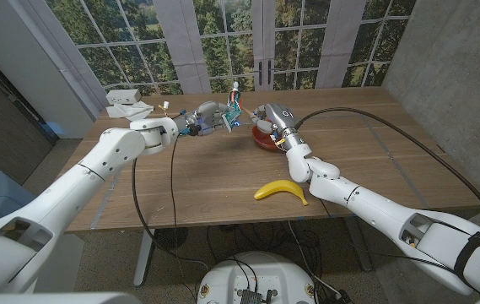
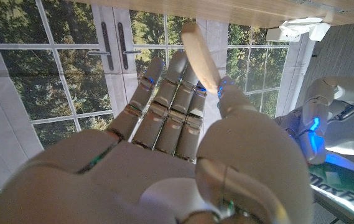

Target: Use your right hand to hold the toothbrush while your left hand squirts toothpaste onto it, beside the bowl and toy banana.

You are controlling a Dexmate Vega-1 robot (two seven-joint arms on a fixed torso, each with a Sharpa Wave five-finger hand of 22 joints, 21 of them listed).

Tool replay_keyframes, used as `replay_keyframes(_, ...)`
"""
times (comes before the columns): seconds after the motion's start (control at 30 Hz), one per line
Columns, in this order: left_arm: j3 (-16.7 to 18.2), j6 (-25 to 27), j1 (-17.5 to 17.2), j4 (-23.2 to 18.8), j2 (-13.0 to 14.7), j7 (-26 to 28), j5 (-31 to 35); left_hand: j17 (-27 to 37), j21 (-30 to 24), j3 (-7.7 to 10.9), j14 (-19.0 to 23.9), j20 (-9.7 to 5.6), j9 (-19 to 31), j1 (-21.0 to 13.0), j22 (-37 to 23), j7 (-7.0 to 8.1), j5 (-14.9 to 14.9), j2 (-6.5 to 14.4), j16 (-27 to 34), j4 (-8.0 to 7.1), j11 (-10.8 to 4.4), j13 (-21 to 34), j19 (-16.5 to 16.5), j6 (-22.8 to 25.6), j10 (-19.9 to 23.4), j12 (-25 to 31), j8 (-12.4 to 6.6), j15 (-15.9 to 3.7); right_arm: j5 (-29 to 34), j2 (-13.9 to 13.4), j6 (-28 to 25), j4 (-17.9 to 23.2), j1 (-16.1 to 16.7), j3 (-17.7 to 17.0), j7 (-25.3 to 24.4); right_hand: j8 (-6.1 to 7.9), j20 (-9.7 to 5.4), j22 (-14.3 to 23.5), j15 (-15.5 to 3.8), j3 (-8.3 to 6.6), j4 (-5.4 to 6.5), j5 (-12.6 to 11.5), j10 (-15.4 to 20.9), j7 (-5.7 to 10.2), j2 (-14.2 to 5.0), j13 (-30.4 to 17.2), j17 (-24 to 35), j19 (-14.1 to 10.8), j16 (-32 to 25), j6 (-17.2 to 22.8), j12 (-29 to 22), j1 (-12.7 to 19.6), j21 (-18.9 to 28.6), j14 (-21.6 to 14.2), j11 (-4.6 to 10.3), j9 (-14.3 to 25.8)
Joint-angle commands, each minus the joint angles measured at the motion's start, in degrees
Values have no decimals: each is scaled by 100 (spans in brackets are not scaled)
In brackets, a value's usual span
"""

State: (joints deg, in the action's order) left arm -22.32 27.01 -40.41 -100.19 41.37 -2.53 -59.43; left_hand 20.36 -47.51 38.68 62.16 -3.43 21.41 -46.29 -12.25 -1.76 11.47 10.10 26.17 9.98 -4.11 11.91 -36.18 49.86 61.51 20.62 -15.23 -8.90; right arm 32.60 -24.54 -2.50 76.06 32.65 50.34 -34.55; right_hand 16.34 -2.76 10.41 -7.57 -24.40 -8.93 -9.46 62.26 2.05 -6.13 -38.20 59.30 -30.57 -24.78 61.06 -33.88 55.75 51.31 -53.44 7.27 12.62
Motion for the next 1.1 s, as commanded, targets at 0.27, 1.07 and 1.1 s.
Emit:
replay_keyframes(0.27,-22,-309,-31,10,29,-308,204,16,-122,-74,-251,-110,-23,115,26,-345,7,-201,-140,47,-140,49,189,169,-185,-182,229,-436,-348,7,-34,70,34,-125,285,-2,-457,17,-468,-65,11,-44,159,12,-158,-22,43,38,30,14,20,195,76,-29,171,16)
replay_keyframes(1.07,140,-520,-326,-271,268,-335,273,-194,-143,-331,-1015,24,-252,364,88,-277,10,-510,-559,43,-116,-12,659,-567,-1258,-765,503,-388,-557,-18,-81,167,152,-232,348,-17,-460,13,-477,-85,-1,-47,176,-1,-156,-35,86,61,52,19,35,198,129,-35,167,19)
replay_keyframes(1.1,158,-533,-352,-299,288,-309,280,-195,-144,-337,-1036,24,-258,368,89,-276,10,-511,-566,40,-124,-13,663,-580,-1278,-775,504,-380,-579,-22,-84,176,159,-243,362,-18,-461,13,-469,-86,4,-47,170,8,-157,-40,84,65,58,17,35,193,131,-31,164,20)
